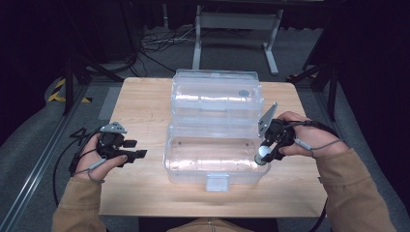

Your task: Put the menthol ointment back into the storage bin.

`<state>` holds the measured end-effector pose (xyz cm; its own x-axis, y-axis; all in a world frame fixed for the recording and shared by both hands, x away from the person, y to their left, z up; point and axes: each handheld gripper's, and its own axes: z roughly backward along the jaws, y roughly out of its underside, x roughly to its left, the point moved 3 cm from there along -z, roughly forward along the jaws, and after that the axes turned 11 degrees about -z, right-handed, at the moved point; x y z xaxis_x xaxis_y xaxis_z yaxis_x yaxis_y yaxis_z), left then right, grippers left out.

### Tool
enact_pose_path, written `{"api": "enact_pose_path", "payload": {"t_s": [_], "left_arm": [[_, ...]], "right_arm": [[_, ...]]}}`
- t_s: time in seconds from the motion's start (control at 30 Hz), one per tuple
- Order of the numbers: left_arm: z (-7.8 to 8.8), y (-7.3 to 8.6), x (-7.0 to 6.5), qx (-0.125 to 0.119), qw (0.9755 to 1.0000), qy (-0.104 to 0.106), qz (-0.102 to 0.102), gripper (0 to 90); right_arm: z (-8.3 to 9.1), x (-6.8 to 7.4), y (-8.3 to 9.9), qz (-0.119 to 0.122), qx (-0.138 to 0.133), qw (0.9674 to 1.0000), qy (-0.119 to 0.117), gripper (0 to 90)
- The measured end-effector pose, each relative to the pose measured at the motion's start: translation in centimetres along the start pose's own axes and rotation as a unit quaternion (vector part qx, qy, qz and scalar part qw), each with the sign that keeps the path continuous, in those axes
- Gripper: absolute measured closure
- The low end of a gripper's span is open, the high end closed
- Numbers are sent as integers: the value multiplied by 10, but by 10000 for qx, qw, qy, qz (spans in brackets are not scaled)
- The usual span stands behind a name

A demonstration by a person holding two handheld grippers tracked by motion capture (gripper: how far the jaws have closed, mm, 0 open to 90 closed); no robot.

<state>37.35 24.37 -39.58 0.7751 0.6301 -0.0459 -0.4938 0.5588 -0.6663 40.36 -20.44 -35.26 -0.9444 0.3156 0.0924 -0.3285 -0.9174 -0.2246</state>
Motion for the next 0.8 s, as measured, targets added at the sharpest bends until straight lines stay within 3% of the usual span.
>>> {"api": "enact_pose_path", "payload": {"t_s": [0.8], "left_arm": [[-1,1,1,15,10000,4,25,416]], "right_arm": [[-28,0,-4,133,179,9997,-95,503]]}}
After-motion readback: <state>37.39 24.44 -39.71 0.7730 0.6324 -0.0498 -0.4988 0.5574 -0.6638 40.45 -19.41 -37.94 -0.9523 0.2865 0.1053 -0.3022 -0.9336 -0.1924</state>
